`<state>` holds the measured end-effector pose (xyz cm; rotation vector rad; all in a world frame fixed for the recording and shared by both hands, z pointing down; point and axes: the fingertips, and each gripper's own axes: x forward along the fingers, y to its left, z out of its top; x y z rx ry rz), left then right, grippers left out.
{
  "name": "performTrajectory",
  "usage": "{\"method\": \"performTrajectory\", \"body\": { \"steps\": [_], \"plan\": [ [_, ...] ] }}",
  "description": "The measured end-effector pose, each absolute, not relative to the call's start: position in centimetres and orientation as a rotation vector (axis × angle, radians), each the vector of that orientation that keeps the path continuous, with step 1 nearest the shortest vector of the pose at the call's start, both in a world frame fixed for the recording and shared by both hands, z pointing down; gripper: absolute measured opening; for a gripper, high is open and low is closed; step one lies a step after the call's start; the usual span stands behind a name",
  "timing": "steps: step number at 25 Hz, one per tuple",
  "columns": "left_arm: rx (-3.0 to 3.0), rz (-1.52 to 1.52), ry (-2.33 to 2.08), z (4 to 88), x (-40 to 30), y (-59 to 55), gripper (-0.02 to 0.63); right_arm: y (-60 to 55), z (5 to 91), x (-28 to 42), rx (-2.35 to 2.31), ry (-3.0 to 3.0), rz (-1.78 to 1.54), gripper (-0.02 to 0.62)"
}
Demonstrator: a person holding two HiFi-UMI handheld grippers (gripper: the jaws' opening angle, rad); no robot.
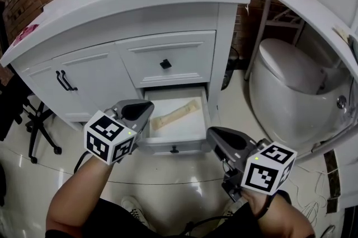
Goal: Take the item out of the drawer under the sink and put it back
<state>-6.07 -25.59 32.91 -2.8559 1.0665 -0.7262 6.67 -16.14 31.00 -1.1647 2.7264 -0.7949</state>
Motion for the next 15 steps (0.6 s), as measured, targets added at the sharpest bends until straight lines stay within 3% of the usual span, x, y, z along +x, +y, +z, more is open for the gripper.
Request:
{"method": "performTrajectory", "body": {
  "steps": [15],
  "plan": [
    [-2.666, -1.32, 0.691, 45.0, -1.2, -32.3, 0.008, -17.5, 32.1, 7.4, -1.187, 2.721, -0.832, 0.005]
  ]
}}
